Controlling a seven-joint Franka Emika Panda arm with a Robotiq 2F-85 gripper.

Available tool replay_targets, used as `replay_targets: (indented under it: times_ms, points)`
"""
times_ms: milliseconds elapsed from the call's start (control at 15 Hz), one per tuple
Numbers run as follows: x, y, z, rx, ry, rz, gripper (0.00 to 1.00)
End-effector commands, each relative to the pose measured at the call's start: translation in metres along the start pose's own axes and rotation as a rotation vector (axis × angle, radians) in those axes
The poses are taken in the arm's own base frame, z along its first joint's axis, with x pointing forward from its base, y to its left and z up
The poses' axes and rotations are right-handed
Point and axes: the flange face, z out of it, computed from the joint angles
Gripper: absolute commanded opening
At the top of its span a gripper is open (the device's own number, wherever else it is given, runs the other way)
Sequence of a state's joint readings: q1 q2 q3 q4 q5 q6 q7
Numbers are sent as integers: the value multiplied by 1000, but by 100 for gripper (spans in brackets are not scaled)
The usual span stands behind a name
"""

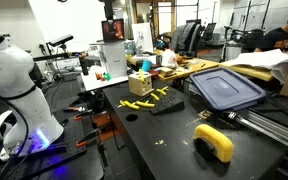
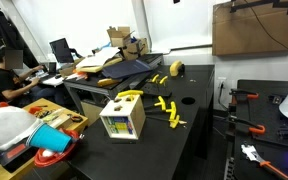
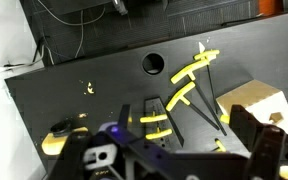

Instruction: Remove the wrench from the wooden toy box and put it on the black stand.

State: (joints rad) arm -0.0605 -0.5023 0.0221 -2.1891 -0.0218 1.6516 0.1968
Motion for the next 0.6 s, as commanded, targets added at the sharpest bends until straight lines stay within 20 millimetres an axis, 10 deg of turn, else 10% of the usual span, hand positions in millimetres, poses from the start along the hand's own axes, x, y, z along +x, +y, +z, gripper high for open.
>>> replay_targets:
  times_ms: [0, 533]
  points:
    - [0, 0, 0, 0, -1, 0, 100]
    - [45, -10, 15, -70, -14, -89, 100]
